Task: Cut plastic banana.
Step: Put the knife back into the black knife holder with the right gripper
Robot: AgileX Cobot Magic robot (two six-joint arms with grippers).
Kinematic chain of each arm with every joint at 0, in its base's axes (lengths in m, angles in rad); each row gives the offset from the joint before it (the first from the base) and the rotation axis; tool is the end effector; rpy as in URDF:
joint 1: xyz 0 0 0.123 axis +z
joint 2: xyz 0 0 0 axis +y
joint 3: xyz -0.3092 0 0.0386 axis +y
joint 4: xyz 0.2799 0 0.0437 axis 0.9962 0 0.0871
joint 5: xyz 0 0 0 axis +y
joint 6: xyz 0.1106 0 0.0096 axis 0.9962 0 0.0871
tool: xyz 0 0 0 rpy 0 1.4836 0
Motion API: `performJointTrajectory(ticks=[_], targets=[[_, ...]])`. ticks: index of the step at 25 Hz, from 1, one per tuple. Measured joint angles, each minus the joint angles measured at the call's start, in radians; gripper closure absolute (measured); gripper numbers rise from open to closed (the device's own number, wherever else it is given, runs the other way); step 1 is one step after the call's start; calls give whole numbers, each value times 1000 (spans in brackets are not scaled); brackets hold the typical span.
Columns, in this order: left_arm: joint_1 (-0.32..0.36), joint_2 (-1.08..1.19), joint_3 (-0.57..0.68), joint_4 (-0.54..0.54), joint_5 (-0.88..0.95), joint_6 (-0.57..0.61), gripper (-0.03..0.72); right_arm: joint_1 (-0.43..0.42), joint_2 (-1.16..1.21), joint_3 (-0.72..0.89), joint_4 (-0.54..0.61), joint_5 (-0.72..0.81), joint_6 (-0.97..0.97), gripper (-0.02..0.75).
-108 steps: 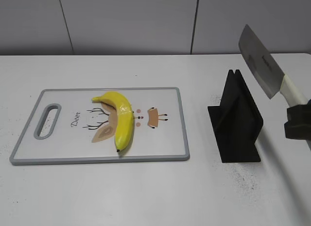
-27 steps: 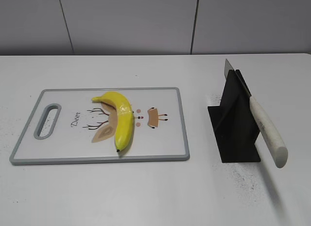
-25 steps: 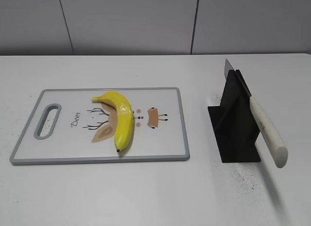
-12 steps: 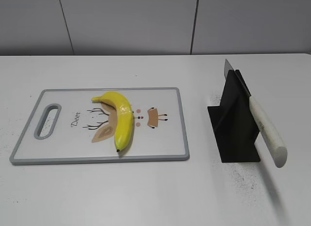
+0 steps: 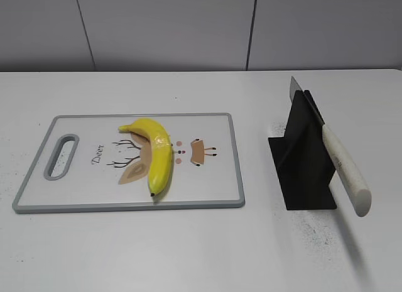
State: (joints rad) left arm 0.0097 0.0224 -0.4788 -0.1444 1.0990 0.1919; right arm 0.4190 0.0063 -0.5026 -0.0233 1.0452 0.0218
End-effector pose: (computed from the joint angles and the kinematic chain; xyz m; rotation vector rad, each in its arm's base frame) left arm 0.0176 -0.0141 0.2734 0.1989 2.1080 -0.0557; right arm 0.0153 0.0044 0.2858 -0.4020 2.0014 0.2491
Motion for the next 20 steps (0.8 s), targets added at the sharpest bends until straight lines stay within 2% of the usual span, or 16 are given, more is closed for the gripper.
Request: performJointTrajectory(ticks=[10, 15, 20], targets=[[0, 0, 0, -1, -1, 0, 234, -280, -13, 0, 9, 0, 0, 155], [0, 0, 0, -1, -1, 0, 234, -337, -13, 0, 11, 0, 0, 155], [0, 0, 0, -1, -1, 0, 234, -339, -13, 0, 11, 0, 0, 155]])
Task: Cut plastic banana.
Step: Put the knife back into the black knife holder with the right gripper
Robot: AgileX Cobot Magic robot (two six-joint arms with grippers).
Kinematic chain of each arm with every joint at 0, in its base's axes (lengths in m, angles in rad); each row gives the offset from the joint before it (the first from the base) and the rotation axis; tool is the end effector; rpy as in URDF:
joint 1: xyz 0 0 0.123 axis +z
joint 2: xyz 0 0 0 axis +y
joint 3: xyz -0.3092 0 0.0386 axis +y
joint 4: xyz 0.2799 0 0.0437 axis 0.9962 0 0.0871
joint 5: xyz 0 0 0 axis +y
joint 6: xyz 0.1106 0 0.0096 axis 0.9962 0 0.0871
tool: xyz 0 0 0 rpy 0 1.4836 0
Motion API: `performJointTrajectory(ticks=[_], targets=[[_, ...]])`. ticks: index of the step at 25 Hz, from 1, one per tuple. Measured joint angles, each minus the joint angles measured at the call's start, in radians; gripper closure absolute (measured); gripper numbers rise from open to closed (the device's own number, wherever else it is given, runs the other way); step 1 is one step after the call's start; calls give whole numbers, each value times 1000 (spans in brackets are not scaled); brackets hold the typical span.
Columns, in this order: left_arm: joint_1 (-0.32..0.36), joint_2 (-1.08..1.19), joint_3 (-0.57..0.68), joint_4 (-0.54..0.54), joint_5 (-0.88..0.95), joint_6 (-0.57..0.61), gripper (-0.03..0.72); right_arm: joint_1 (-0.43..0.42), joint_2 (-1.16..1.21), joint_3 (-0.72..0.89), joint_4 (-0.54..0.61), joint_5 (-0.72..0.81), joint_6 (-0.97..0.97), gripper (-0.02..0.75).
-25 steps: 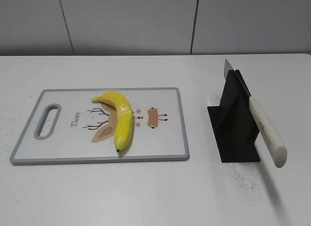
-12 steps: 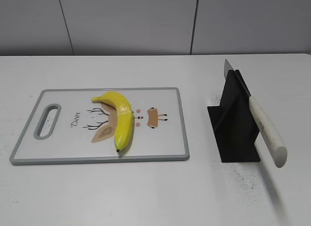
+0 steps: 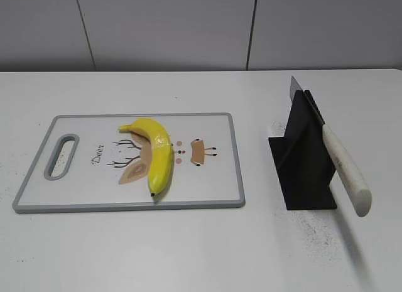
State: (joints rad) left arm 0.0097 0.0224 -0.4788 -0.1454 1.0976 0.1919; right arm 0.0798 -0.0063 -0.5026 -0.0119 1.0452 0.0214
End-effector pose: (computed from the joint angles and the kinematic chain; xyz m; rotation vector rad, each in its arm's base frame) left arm 0.0177 -0.0142 0.2735 0.1987 2.1065 -0.0567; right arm 0.0137 0.0000 0.2859 -0.0585 2.0194 0.0500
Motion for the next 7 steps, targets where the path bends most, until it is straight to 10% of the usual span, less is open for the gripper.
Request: performJointTrajectory(ticks=[7], targets=[[0, 0, 0, 0, 0, 0, 234, 0, 0, 0, 1, 0, 0, 155]])
